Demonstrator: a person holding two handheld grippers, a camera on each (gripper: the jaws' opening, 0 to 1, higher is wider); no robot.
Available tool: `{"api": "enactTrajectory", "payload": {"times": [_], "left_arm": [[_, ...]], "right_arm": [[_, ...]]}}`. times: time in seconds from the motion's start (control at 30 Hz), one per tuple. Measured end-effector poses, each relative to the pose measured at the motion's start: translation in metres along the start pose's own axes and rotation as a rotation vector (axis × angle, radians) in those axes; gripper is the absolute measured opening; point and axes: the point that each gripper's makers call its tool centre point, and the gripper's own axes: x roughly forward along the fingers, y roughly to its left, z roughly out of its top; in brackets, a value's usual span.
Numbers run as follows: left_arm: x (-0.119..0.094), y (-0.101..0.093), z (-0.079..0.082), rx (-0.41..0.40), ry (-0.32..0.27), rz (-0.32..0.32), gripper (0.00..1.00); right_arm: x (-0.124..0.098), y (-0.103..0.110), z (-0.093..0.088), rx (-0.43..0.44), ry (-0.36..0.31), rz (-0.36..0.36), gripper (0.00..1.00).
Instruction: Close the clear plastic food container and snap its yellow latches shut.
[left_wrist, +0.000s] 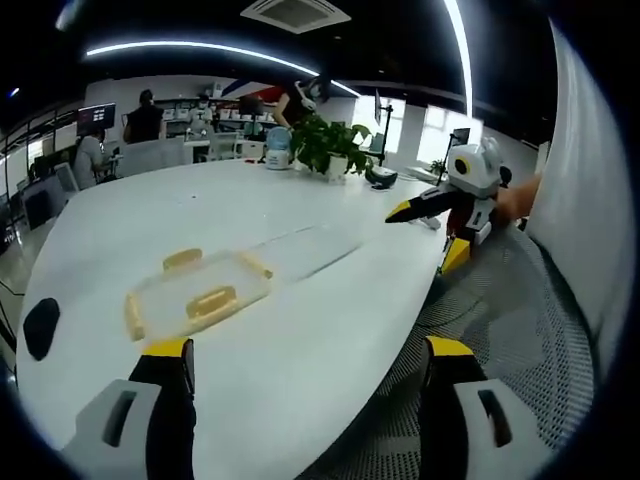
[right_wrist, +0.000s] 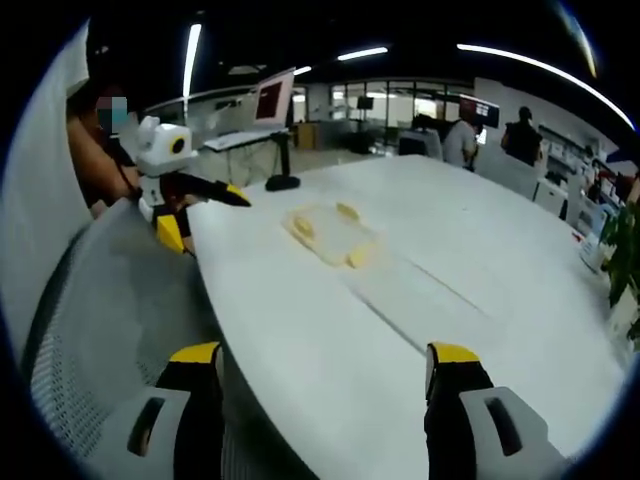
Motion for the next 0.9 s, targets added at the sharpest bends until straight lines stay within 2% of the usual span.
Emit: {"api": "enactTrajectory", "payload": {"times": [0.27,0.9], "left_arm": [[-0.001,0.004,0.003,0.012,-0.004,0.001,0.95],[0.002,0.026,0.004,0.025,0.016,0.015,0.94]], "right_arm": [[0.005,0.001,0.002,-0.033,0.018,0.016,0.84],[0.022,-0.013,0.012,-0.038,0.030,0.018,0.81]]}}
